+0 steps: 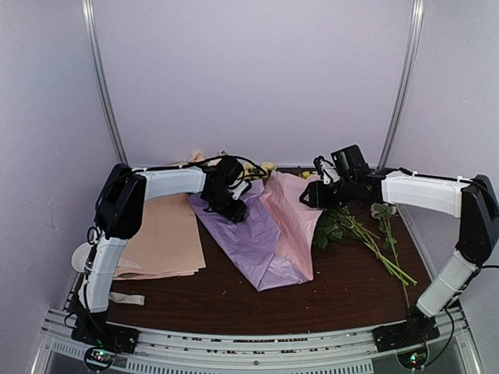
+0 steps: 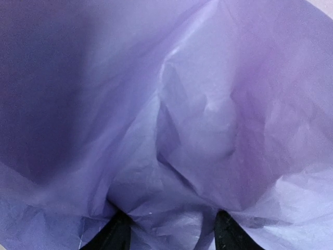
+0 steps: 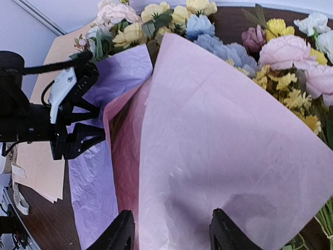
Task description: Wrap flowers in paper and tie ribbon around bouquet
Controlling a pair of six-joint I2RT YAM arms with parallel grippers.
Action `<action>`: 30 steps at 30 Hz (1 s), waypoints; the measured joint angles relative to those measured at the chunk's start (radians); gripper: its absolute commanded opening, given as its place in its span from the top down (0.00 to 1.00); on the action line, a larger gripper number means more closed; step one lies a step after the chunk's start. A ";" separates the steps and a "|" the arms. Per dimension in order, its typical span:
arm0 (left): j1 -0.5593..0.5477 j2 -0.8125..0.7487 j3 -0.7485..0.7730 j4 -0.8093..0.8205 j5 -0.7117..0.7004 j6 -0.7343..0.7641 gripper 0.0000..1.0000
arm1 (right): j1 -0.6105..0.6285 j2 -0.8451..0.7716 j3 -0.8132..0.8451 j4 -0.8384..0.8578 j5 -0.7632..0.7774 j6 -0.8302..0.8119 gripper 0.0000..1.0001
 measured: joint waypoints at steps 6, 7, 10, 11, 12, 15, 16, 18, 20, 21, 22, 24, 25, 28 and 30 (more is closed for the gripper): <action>0.000 0.001 0.008 -0.005 0.003 0.000 0.41 | -0.004 -0.019 -0.003 -0.066 0.016 -0.020 0.42; 0.000 0.001 0.008 -0.005 0.004 0.000 0.41 | -0.005 -0.036 -0.005 -0.076 0.029 -0.027 0.41; 0.000 0.002 0.008 -0.006 0.005 0.000 0.41 | -0.018 -0.102 -0.017 -0.097 0.051 -0.043 0.36; 0.000 0.002 0.008 -0.006 0.005 0.000 0.41 | -0.027 -0.127 -0.027 -0.094 0.050 -0.042 0.35; 0.000 0.002 0.008 -0.006 0.005 0.000 0.41 | -0.039 -0.149 -0.042 -0.086 0.045 -0.038 0.34; 0.000 0.002 0.009 -0.006 0.005 0.000 0.41 | -0.071 -0.174 -0.100 -0.051 0.008 -0.016 0.33; 0.000 0.002 0.009 -0.006 0.005 0.000 0.41 | -0.080 -0.166 -0.120 -0.036 -0.012 -0.006 0.33; 0.000 0.002 0.010 -0.007 0.005 0.000 0.41 | -0.087 -0.142 -0.139 -0.018 -0.053 0.019 0.34; 0.000 0.002 0.011 -0.009 0.005 0.000 0.41 | -0.087 -0.112 -0.139 0.003 -0.093 0.039 0.39; 0.000 0.003 0.012 -0.011 0.005 0.000 0.41 | -0.087 -0.103 -0.139 0.018 -0.110 0.048 0.43; 0.000 0.003 0.013 -0.015 0.005 0.000 0.41 | -0.085 -0.097 -0.139 0.031 -0.122 0.055 0.51; 0.000 0.003 0.014 -0.018 0.005 0.000 0.41 | -0.082 -0.095 -0.138 0.058 -0.141 0.064 0.86; 0.000 0.003 0.015 -0.021 0.004 0.000 0.41 | -0.082 -0.093 -0.134 0.071 -0.151 0.074 0.99; 0.000 0.005 0.018 -0.023 0.003 0.000 0.41 | -0.076 -0.071 -0.105 0.095 -0.169 0.084 1.00; 0.000 0.007 0.021 -0.024 0.002 0.001 0.41 | -0.064 -0.051 -0.071 0.095 -0.169 0.085 1.00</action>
